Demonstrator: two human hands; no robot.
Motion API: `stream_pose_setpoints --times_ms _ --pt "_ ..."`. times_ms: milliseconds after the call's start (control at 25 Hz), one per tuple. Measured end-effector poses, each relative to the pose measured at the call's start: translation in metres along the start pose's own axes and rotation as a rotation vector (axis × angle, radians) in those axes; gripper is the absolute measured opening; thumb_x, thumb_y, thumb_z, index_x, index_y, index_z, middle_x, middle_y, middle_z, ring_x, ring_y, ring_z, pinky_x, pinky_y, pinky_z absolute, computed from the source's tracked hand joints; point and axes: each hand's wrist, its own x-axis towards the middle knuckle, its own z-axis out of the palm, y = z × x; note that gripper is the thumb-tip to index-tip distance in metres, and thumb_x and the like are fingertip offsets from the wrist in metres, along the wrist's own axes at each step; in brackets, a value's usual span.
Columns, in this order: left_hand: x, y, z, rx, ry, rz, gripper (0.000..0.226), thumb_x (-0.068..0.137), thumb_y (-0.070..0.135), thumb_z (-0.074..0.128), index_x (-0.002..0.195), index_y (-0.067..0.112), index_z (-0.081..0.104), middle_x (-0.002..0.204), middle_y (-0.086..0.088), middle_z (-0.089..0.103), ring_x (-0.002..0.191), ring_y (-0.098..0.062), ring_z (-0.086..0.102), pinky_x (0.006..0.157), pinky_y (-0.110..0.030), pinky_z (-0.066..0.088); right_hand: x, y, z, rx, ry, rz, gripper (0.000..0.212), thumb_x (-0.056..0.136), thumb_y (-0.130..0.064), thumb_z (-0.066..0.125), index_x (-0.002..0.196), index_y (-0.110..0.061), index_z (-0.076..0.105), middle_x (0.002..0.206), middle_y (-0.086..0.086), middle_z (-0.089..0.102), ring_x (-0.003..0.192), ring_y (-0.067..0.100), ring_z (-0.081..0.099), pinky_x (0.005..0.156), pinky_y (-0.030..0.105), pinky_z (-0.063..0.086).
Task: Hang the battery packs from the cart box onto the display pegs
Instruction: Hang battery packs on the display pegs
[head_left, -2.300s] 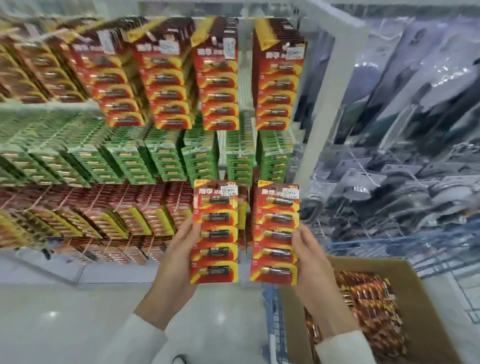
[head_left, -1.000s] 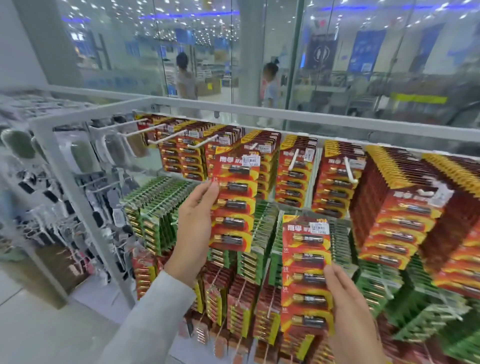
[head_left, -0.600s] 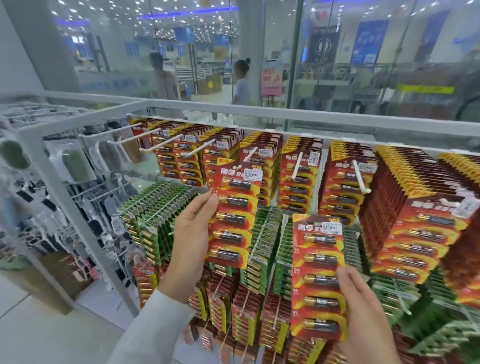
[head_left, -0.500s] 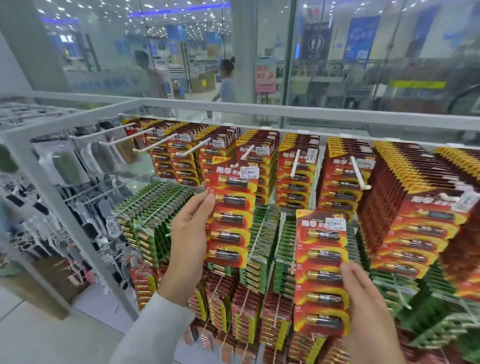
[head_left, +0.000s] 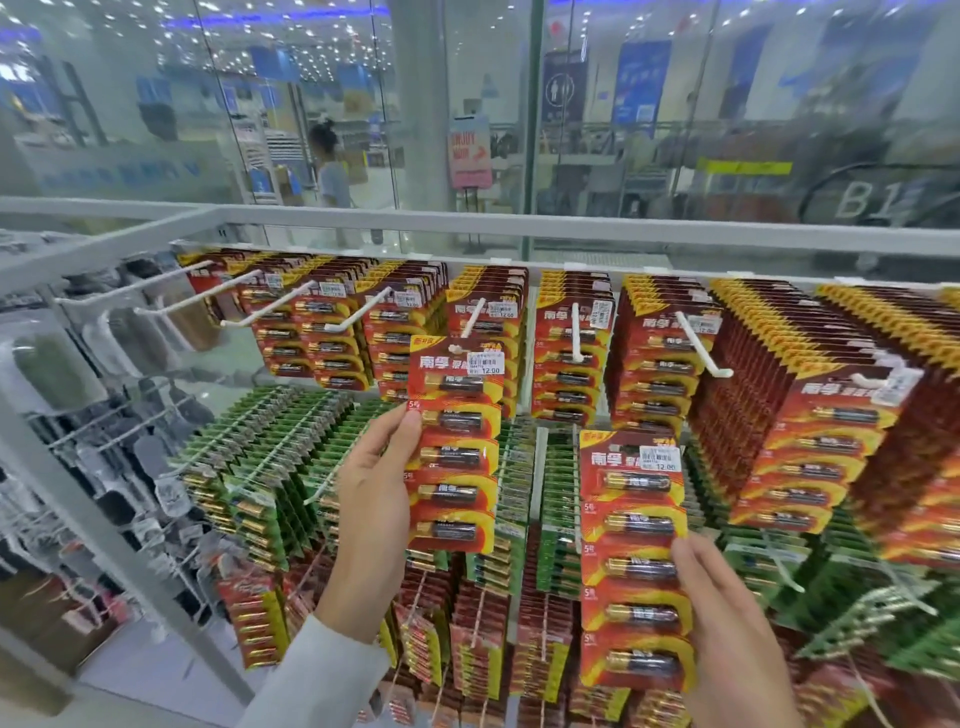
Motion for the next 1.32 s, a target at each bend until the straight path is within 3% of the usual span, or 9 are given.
stream_pose_setpoints --times_ms 240,360,440,520,680,760,880,1160,1320 --pt "0.039 -0.014 0.009 0.015 -0.033 -0.036 0.019 0.106 0.027 0.058 0.107 0.023 0.076 0.101 -0.011 0.080 0.080 -0.030 0.078 0.063 -0.041 0.065 -0.020 -0.022 0.016 -0.018 0.064 -0.119 0.024 0.090 -0.028 0.059 0.108 -0.018 0.071 0.095 0.006 0.080 0.075 0.021 0.078 0.064 0.038 0.057" --pt "0.066 -0.022 0.020 0.033 -0.013 -0.007 0.018 0.106 0.029 0.059 0.113 0.021 0.073 0.104 -0.011 0.080 0.086 -0.031 0.078 0.068 -0.044 0.065 -0.023 -0.035 0.015 -0.066 0.126 -0.193 0.026 0.091 -0.032 0.061 0.115 -0.026 0.069 0.106 -0.004 0.079 0.092 0.017 0.077 0.061 0.030 0.060" --pt "0.082 -0.026 0.029 0.040 -0.013 0.000 0.021 0.106 0.031 0.058 0.118 0.020 0.072 0.108 -0.011 0.079 0.094 -0.035 0.077 0.079 -0.051 0.064 -0.022 -0.043 0.015 -0.115 0.164 -0.253 0.027 0.088 -0.039 0.067 0.114 -0.038 0.066 0.119 -0.015 0.072 0.117 0.013 0.068 0.079 0.022 0.060" --pt "0.095 -0.029 0.036 0.054 -0.023 0.015 0.023 0.107 0.033 0.057 0.119 0.020 0.071 0.109 -0.011 0.079 0.093 -0.035 0.077 0.081 -0.053 0.063 -0.020 -0.048 0.015 -0.100 0.156 -0.279 0.049 0.066 -0.060 0.080 0.111 -0.044 0.069 0.132 -0.014 0.067 0.128 0.020 0.060 0.105 0.044 0.051" --pt "0.112 -0.036 0.038 0.084 -0.031 0.029 0.024 0.107 0.036 0.056 0.119 0.021 0.071 0.106 -0.009 0.079 0.091 -0.035 0.078 0.083 -0.059 0.062 -0.017 -0.050 0.017 -0.139 0.182 -0.334 0.067 0.066 -0.071 0.076 0.126 -0.042 0.066 0.137 -0.012 0.065 0.132 0.024 0.058 0.112 0.058 0.042" --pt "0.113 -0.038 0.038 0.090 -0.033 0.042 0.023 0.108 0.034 0.055 0.118 0.021 0.071 0.103 -0.008 0.080 0.090 -0.035 0.078 0.079 -0.056 0.063 -0.014 -0.049 0.016 -0.136 0.192 -0.327 0.066 0.071 -0.070 0.077 0.128 -0.039 0.066 0.135 -0.009 0.067 0.129 0.025 0.061 0.109 0.059 0.045" --pt "0.113 -0.041 0.037 0.097 -0.046 0.050 0.024 0.108 0.035 0.055 0.118 0.021 0.071 0.108 -0.011 0.078 0.095 -0.037 0.077 0.083 -0.060 0.062 -0.006 -0.051 0.018 -0.125 0.196 -0.301 0.020 0.097 -0.039 0.061 0.107 -0.030 0.075 0.107 0.000 0.078 0.096 0.026 0.076 0.088 0.052 0.058" --pt "0.111 -0.038 0.035 0.115 -0.051 0.059 0.022 0.107 0.036 0.056 0.115 0.023 0.072 0.105 -0.006 0.079 0.094 -0.033 0.077 0.081 -0.055 0.064 0.059 -0.064 0.048 -0.318 0.286 -0.349 0.028 0.109 -0.036 0.046 0.108 -0.022 0.070 0.096 0.007 0.078 0.082 0.029 0.078 0.063 0.043 0.062" --pt "0.115 -0.039 0.031 0.152 -0.059 0.080 0.019 0.103 0.044 0.060 0.109 0.034 0.075 0.106 -0.004 0.079 0.101 -0.036 0.074 0.089 -0.066 0.058 0.098 -0.061 0.054 -0.398 0.364 -0.450 0.032 0.108 -0.042 0.044 0.106 -0.024 0.070 0.096 0.017 0.072 0.085 0.039 0.073 0.056 0.045 0.060"
